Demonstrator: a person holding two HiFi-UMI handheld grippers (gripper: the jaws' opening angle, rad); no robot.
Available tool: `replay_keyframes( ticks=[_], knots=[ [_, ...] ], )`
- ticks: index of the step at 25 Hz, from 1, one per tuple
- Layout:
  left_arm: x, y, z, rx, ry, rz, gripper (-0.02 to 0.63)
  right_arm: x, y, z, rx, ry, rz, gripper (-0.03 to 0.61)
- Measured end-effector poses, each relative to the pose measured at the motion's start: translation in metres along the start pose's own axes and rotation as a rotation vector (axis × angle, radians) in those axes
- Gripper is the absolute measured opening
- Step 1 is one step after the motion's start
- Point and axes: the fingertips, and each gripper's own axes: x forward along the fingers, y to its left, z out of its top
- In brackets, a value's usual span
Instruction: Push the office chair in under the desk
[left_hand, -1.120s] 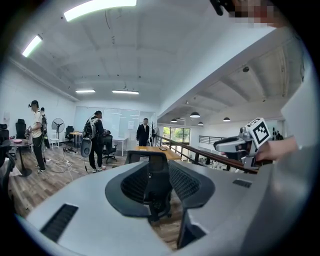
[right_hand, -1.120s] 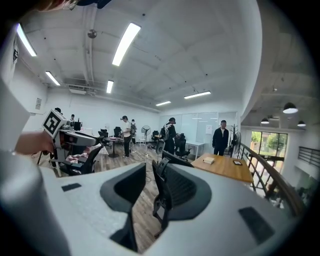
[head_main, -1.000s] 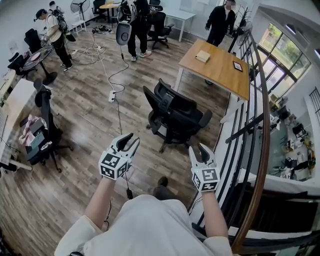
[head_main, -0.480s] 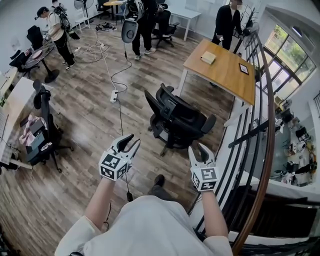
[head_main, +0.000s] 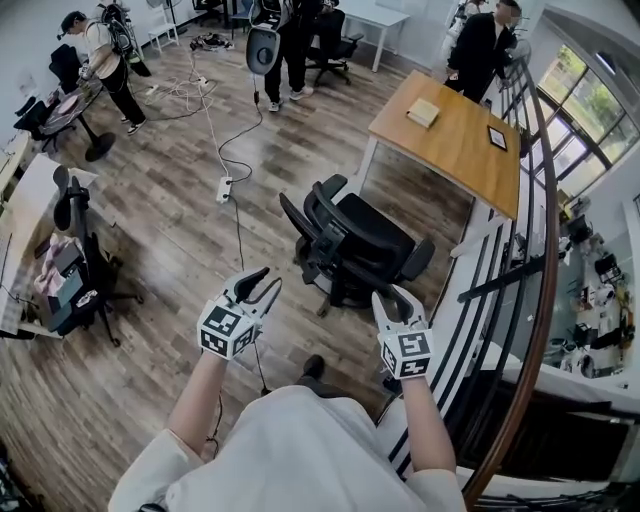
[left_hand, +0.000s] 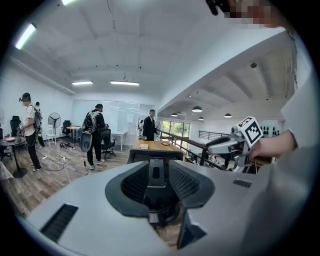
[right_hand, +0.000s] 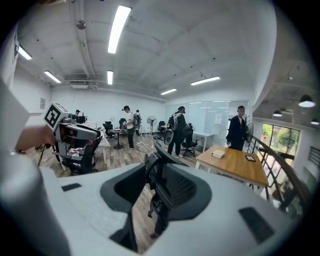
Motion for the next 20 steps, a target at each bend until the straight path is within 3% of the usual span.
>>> replay_keyframes(
  ticks=[10,20],
  knots=[
    [0.078,0.025,-0.002,0.044,0.090,-0.011,0.121,0.058,-0.028,-0.026,-0.063,0.124,0.161,0.115],
    [0.118,0.051,-0.022,0.069,0.165,-0.033,0.121,0.089,-0.037,-0.053,-0.055,0.214,0.188,0.115]
  ],
)
